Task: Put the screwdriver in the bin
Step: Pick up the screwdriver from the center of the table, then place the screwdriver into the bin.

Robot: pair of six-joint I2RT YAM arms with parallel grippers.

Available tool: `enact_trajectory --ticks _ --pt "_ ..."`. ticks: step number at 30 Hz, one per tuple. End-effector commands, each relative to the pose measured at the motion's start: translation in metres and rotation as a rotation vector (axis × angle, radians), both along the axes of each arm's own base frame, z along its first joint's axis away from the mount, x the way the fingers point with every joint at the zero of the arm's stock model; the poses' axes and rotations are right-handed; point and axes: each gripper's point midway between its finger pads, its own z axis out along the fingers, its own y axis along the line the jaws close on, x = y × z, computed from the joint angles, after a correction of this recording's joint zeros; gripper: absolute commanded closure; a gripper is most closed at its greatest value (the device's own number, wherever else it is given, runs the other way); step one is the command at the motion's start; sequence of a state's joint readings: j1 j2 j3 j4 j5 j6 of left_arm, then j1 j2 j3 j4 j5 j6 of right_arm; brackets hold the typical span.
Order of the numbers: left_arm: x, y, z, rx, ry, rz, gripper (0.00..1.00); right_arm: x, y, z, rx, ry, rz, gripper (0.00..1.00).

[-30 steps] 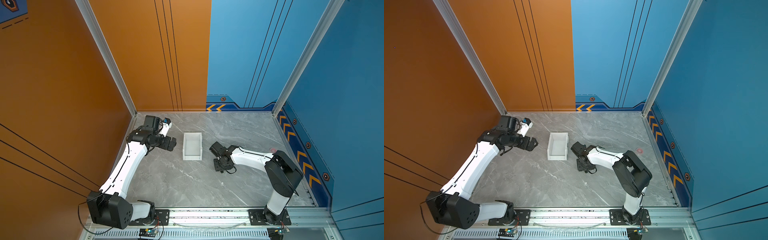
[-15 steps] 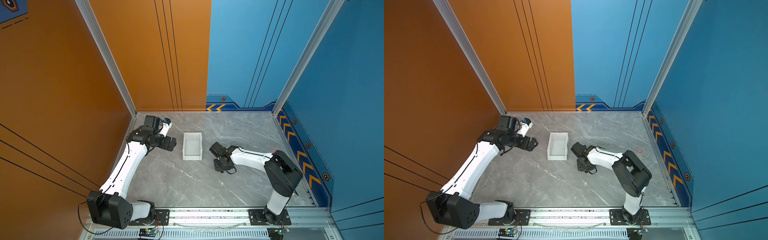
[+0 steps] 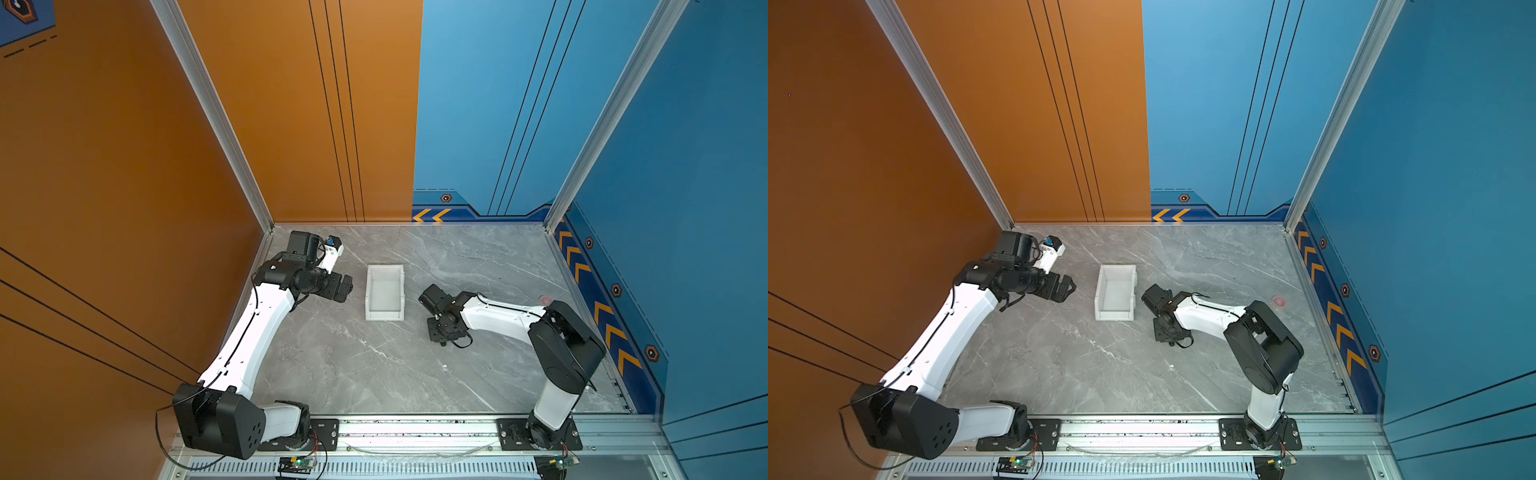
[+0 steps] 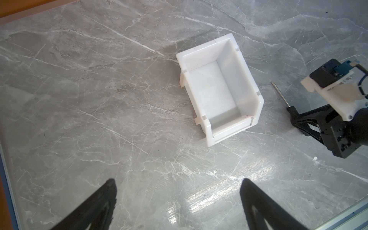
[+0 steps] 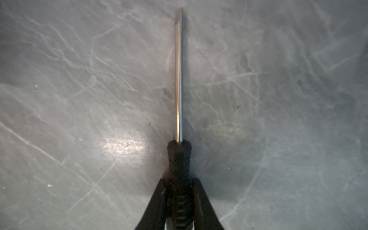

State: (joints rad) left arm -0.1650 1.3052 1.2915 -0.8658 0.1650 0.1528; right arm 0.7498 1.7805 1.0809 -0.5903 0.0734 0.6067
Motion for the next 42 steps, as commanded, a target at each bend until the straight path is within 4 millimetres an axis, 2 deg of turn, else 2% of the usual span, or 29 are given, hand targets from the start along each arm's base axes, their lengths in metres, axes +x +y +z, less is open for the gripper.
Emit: enact_trajectory --ticks 1,11,17,22,27,31,38,42 --pt "-0.008 -0.001 0.003 -0.003 0.002 -0.005 0.02 -0.003 -0.006 0.001 0.001 0.007 -0.011 0.80" --pt "-0.011 -0.002 0.003 0.004 -0.006 -0.020 0.02 0.006 -0.008 0.036 0.082 -0.051 -0.031 0.82" --pt "-0.011 0.001 0.004 0.025 -0.012 -0.015 0.02 0.016 -0.001 0.074 0.113 -0.110 -0.012 0.82" --pt "-0.013 0.002 0.004 0.028 -0.016 -0.016 0.02 0.037 0.015 0.111 0.135 -0.168 0.018 0.82" --pt "-0.017 0.002 0.000 0.028 -0.012 -0.024 0.02 0.058 0.054 0.145 0.185 -0.223 0.073 0.82" --pt "-0.016 0.008 0.005 0.042 -0.029 -0.005 0.02 0.069 0.089 0.155 0.218 -0.236 0.112 0.82" --pt "-0.013 0.009 0.011 0.022 -0.038 0.008 0.02 0.082 0.145 0.151 0.255 -0.245 0.164 0.82" --pt "-0.014 0.008 0.012 0.015 -0.041 0.006 0.02 0.088 0.161 0.140 0.251 -0.238 0.176 0.82"
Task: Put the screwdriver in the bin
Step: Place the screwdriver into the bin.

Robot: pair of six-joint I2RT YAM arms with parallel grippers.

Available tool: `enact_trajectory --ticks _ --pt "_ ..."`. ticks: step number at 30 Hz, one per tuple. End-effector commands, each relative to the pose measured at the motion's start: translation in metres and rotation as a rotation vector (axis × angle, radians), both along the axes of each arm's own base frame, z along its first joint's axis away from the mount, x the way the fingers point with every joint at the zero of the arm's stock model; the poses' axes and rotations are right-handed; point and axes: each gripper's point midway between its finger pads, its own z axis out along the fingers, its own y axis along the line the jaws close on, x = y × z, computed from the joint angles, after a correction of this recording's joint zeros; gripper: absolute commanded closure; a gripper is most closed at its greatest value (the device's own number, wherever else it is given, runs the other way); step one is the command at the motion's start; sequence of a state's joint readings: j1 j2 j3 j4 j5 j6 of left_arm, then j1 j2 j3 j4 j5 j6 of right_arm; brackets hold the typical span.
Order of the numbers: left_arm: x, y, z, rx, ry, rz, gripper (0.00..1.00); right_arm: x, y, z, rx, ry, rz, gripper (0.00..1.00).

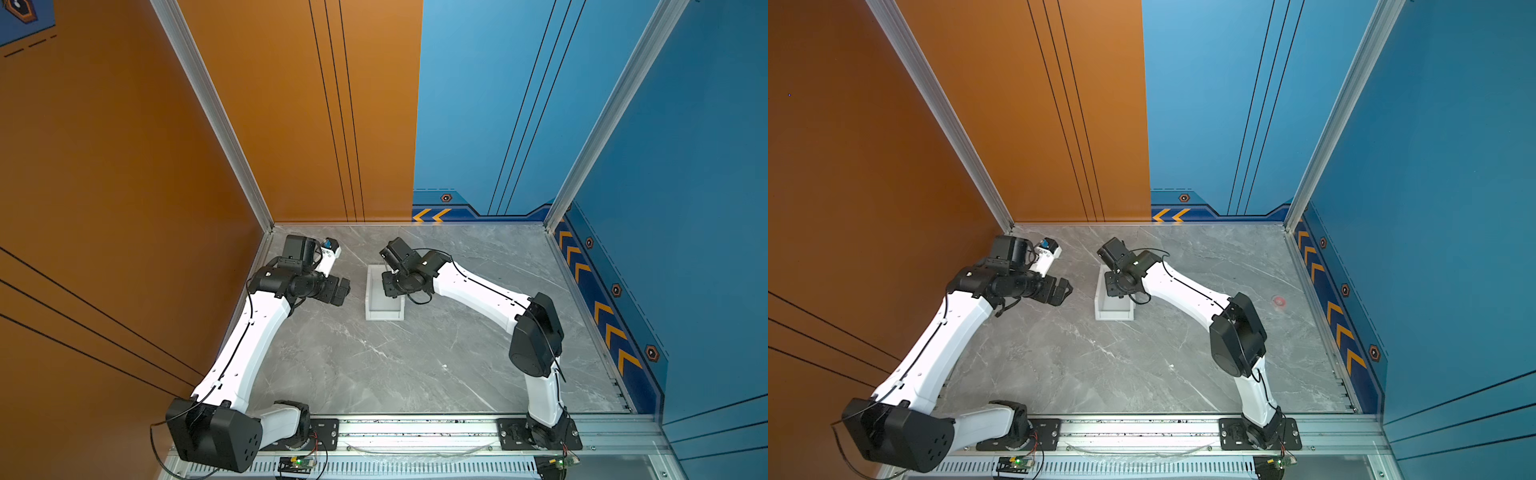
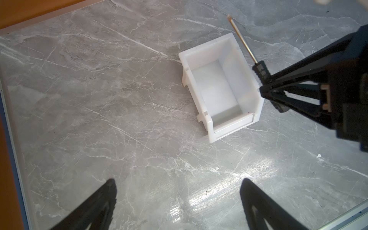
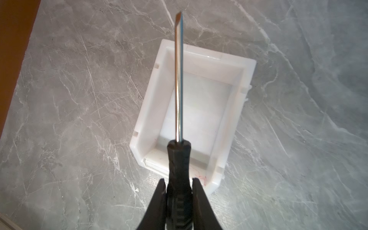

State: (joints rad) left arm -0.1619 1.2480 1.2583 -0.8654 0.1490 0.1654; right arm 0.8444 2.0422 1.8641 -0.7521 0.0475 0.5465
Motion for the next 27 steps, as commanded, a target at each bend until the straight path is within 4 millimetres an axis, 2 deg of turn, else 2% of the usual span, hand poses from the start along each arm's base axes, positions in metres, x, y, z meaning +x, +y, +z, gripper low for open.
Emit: enact_trajectory --ticks 1,6,10,19,27 --pt "-0.004 0.003 0.007 -0.003 -0.011 0.004 0.02 0.002 0.009 -0.009 -0.020 0.018 0.018 0.82" --pt "-0.005 0.001 0.005 -0.012 -0.004 -0.002 0.02 0.008 0.018 -0.032 -0.046 0.039 0.016 0.82" --pt "-0.006 0.000 0.004 -0.017 0.000 -0.005 0.02 0.013 0.018 -0.047 -0.069 0.048 0.002 0.81" --pt "-0.007 -0.001 0.006 -0.028 -0.004 -0.007 0.02 0.024 0.010 -0.066 -0.097 0.063 -0.039 0.81" --pt "-0.008 -0.002 0.005 -0.034 0.002 -0.010 0.02 0.020 0.013 -0.076 -0.108 0.080 -0.024 0.81"
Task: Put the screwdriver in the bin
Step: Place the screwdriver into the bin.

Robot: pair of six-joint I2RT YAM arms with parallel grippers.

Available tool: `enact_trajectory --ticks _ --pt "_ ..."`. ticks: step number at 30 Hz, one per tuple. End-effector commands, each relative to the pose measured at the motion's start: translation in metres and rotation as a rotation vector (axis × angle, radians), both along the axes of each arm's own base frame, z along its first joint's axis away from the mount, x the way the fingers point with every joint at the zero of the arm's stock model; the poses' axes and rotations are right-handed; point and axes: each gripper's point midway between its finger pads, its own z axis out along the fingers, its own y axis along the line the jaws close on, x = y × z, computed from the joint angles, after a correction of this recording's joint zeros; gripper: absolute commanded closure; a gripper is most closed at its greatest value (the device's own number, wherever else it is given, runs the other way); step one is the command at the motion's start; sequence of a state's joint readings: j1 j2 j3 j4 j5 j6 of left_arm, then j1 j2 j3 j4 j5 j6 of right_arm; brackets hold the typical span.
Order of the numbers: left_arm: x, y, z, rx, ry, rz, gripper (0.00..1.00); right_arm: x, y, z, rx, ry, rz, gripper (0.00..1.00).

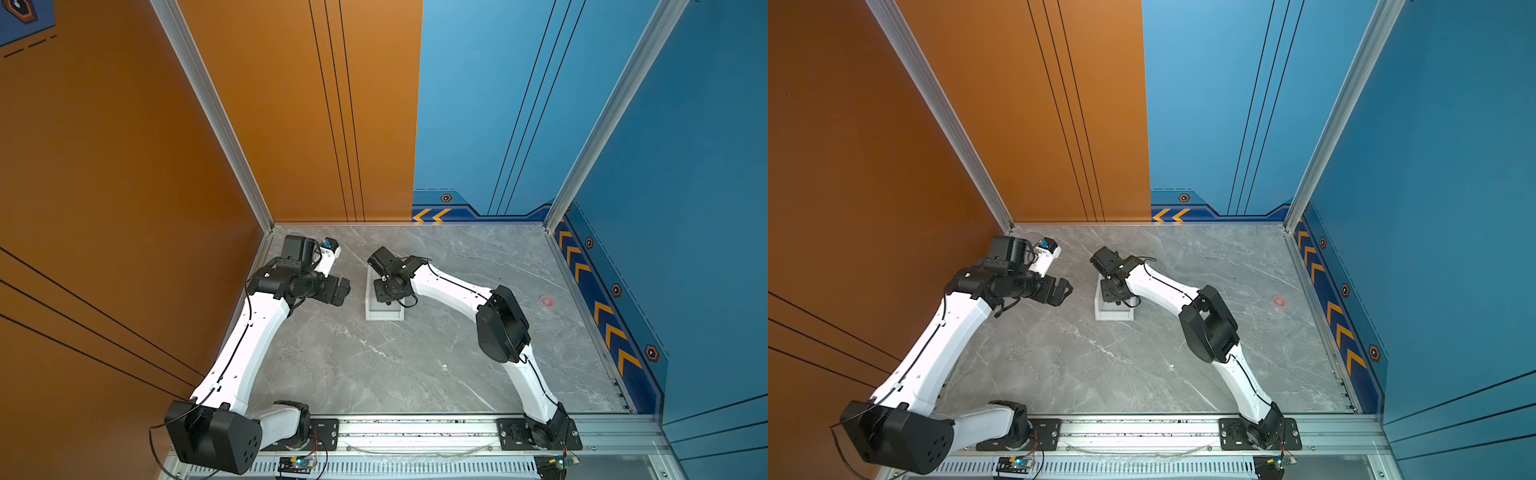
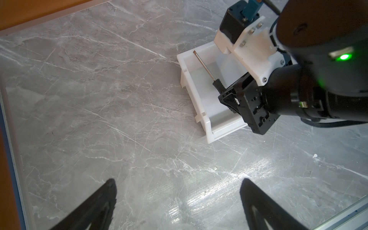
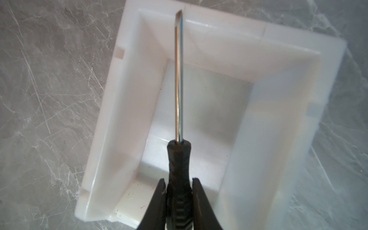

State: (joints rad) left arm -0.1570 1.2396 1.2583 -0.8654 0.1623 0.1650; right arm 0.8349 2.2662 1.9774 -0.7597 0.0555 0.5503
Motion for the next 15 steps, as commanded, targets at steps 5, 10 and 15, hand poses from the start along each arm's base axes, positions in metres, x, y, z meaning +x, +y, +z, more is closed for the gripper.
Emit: enact_trajectory --ticks 5,10,15 --pt "-0.006 -0.001 0.002 -0.022 0.007 -0.007 0.02 0.000 -0.001 -0.010 -0.031 0.013 0.003 0.81" --pt "-0.006 -0.001 0.001 -0.020 0.008 -0.007 0.02 -0.004 0.001 -0.010 -0.038 0.013 0.026 0.81" --pt "-0.006 -0.001 0.001 -0.020 0.009 -0.006 0.02 -0.012 0.009 -0.006 -0.043 0.000 0.074 0.81"
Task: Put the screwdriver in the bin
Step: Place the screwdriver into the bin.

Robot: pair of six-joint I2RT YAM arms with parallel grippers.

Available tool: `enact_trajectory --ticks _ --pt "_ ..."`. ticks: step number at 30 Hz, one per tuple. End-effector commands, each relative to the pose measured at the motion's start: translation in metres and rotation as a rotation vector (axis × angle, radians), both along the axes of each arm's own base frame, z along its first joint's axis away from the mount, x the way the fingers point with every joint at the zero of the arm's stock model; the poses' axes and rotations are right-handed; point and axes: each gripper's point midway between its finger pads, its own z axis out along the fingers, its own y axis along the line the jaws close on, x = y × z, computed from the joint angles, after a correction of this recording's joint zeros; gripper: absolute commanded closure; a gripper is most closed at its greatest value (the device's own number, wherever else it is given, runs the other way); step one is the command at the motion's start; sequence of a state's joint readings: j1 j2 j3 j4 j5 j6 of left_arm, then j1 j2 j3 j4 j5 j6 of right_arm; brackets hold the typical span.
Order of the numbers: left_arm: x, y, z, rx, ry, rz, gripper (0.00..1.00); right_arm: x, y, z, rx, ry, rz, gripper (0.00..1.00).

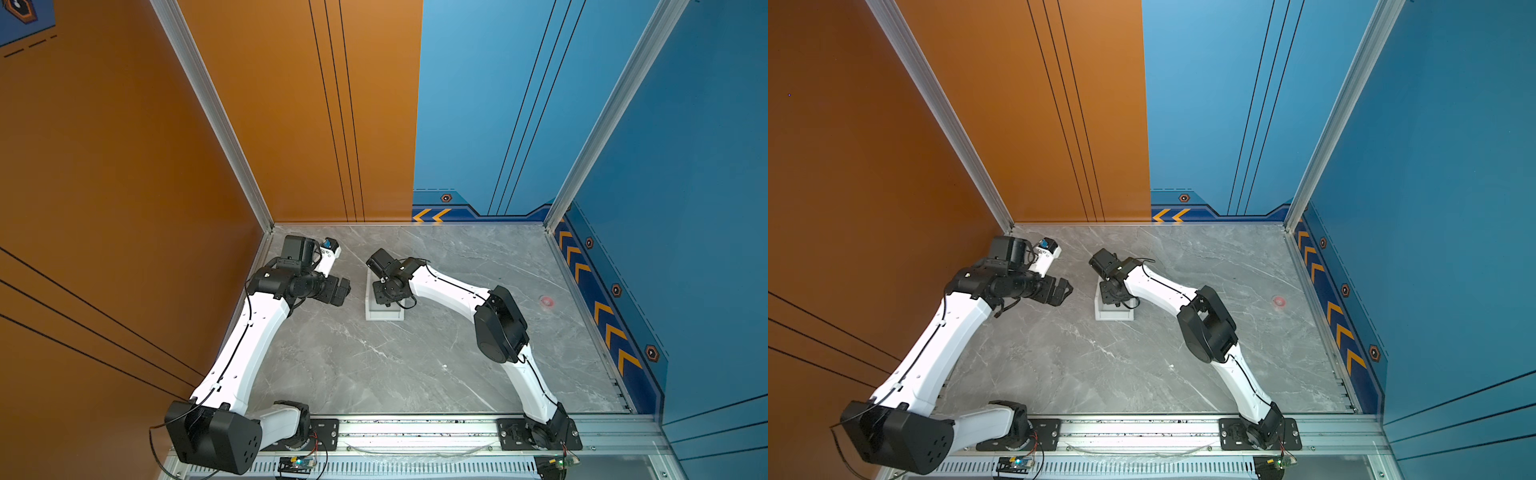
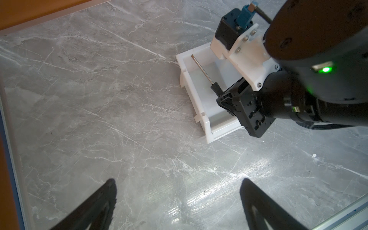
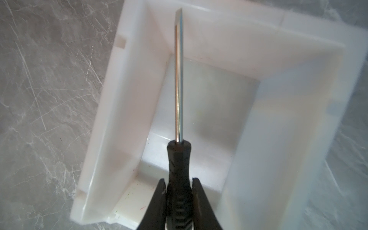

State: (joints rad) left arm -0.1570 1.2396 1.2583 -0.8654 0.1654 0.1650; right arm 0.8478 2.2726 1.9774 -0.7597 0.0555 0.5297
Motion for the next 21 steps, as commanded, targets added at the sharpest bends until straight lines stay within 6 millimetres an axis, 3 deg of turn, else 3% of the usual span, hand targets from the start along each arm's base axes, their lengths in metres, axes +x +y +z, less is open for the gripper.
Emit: enact_trajectory --ticks 1,14,21 --pt "-0.005 0.000 0.001 -0.018 0.009 -0.003 0.02 -0.008 0.005 -0.003 -0.032 0.001 0.049 0.81" --pt "-0.004 0.001 -0.001 -0.007 0.015 0.000 0.02 0.008 -0.003 -0.013 -0.038 0.008 0.020 0.80" --pt "-0.004 0.002 -0.002 -0.003 0.017 0.001 0.02 0.013 0.000 -0.029 -0.038 0.035 0.019 0.79"
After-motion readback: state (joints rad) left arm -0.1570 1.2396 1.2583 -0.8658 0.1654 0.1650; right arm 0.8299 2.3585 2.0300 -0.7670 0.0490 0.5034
